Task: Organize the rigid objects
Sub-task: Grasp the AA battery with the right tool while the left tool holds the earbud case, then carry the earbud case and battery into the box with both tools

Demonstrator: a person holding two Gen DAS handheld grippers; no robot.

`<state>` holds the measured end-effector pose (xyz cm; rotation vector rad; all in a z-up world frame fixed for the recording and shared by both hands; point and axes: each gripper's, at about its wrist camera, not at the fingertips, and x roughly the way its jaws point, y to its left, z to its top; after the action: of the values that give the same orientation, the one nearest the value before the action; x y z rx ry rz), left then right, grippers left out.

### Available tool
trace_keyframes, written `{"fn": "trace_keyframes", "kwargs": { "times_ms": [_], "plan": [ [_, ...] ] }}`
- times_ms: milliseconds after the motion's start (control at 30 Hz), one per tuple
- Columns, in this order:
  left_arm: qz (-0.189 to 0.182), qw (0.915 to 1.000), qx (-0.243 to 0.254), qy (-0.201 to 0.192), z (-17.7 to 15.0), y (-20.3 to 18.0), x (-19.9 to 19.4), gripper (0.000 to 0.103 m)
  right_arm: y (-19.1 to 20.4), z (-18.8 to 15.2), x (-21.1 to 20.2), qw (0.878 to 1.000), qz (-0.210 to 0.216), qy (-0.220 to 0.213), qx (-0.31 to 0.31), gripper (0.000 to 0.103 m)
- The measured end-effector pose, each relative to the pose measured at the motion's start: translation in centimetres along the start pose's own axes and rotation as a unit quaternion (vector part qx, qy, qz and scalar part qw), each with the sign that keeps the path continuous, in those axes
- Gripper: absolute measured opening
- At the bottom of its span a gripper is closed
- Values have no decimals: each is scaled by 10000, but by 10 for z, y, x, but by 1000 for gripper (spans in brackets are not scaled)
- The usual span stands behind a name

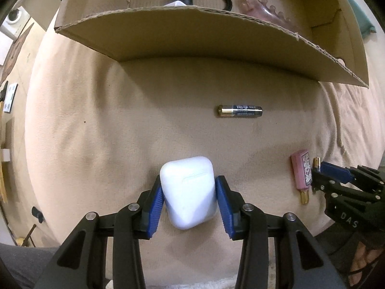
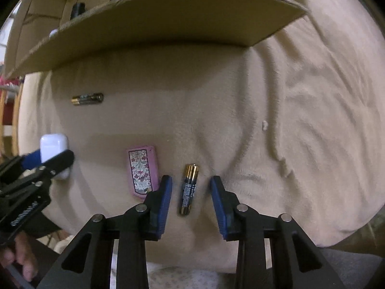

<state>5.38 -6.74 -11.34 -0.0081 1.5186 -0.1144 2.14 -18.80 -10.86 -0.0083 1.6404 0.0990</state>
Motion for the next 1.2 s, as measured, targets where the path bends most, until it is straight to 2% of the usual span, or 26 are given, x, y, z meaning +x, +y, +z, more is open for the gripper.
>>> {"fn": "trace_keyframes", "kwargs": {
  "times_ms": [33,67,100,133,233,400,733,867,1067,1200],
  "plan": [
    [4,10000,3,0,0,0,0,38,2,0,0,10000,-32,-21,-40,32],
    [5,10000,-1,1,2,-8,2,38,4,-1,0,9999,-72,-56,-85,21],
    [0,10000,-10,0,1,-8,1,38,5,-2,-1,9998,-106,-91,-116,14],
    [-12,10000,-21,-1,-1,-5,1,38,8,-3,-2,9998,-118,-115,-121,11],
    [-32,10000,-18,-16,1,-1,2,38,11,-5,-9,9996,-71,-256,-109,11],
    [-43,9999,70,-128,-4,1,-8,37,4,-8,-32,9977,284,-609,83,11],
    [170,9970,189,-729,-7,4,-69,37,-4,-17,-85,9893,891,-1158,0,11],
    [110,9958,132,-904,-3,7,-90,37,-9,-12,-109,9842,1035,-1433,-71,11],
    [11,9909,39,-1348,19,16,-126,37,-12,-1,-148,9725,1261,-1951,-171,11],
    [54,9851,153,-1711,38,12,-150,37,-5,21,-174,9648,1358,-2233,-287,11]
  ]
}}
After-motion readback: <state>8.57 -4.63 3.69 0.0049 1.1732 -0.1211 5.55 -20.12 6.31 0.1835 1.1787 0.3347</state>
